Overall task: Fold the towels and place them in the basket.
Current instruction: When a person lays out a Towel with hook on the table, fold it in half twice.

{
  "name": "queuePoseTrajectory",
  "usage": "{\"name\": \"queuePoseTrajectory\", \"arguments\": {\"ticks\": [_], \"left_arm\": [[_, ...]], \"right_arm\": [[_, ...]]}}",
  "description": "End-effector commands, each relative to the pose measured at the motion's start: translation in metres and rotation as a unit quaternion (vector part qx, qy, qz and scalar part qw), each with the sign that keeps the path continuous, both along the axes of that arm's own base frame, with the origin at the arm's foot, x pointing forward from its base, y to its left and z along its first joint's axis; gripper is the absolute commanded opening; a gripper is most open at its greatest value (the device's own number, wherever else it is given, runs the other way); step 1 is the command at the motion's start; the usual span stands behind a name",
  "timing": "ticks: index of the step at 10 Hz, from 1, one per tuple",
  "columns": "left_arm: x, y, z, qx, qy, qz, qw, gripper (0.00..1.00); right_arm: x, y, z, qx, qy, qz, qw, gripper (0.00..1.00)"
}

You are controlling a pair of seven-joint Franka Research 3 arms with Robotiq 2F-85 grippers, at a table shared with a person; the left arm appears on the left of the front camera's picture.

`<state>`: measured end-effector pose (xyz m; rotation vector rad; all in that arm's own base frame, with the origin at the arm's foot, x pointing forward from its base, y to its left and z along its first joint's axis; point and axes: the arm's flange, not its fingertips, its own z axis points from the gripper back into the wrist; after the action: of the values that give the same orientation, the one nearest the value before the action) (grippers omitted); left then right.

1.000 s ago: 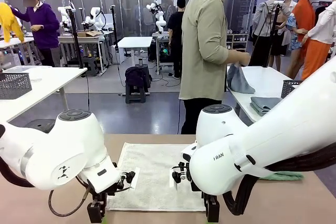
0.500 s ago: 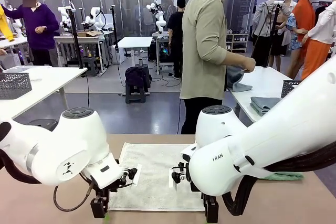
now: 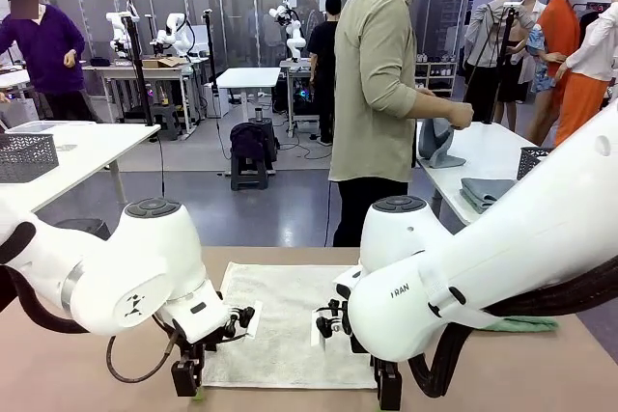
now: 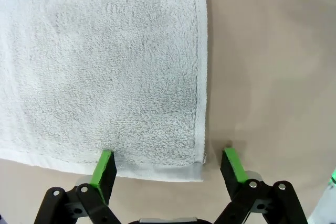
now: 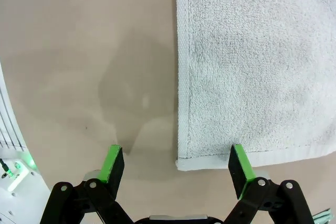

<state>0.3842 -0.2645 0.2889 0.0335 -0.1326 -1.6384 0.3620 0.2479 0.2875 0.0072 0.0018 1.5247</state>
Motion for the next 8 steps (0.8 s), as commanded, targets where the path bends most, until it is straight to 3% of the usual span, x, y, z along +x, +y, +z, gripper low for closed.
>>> {"name": "queuePoseTrajectory", "arguments": {"ticks": [1, 2, 4, 5, 6, 7, 8], "left_arm": [[0.0044, -0.0045, -0.0056, 0.005, -0.008, 0.003, 1.000, 0.93], [0.0045, -0.0044, -0.0058, 0.007, -0.009, 0.004, 1.000, 0.81], [0.0031, -0.0040, -0.0045, 0.007, -0.012, 0.004, 1.000, 0.62], [0.0027, -0.0037, -0.0037, 0.008, -0.014, 0.003, 1.000, 0.56], [0.0025, -0.0034, -0.0032, 0.009, -0.016, 0.003, 1.000, 0.43], [0.0020, -0.0029, -0.0031, 0.010, -0.016, 0.003, 1.000, 0.37], [0.0011, -0.0036, -0.0025, 0.010, -0.017, 0.002, 1.000, 0.24]], "right_arm": [[0.0036, 0.0048, -0.0026, 0.001, -0.007, -0.012, 1.000, 1.00], [0.0038, 0.0048, -0.0029, -0.001, -0.007, -0.011, 1.000, 0.81], [0.0038, 0.0054, -0.0022, 0.000, -0.006, -0.010, 1.000, 0.80], [0.0038, 0.0057, -0.0019, 0.001, -0.008, -0.010, 1.000, 0.75], [0.0036, 0.0062, -0.0024, 0.002, -0.009, -0.010, 1.000, 0.60], [0.0029, 0.0063, -0.0030, 0.003, -0.010, -0.010, 1.000, 0.55], [0.0023, 0.0062, -0.0034, 0.003, -0.010, -0.010, 1.000, 0.41]]}}
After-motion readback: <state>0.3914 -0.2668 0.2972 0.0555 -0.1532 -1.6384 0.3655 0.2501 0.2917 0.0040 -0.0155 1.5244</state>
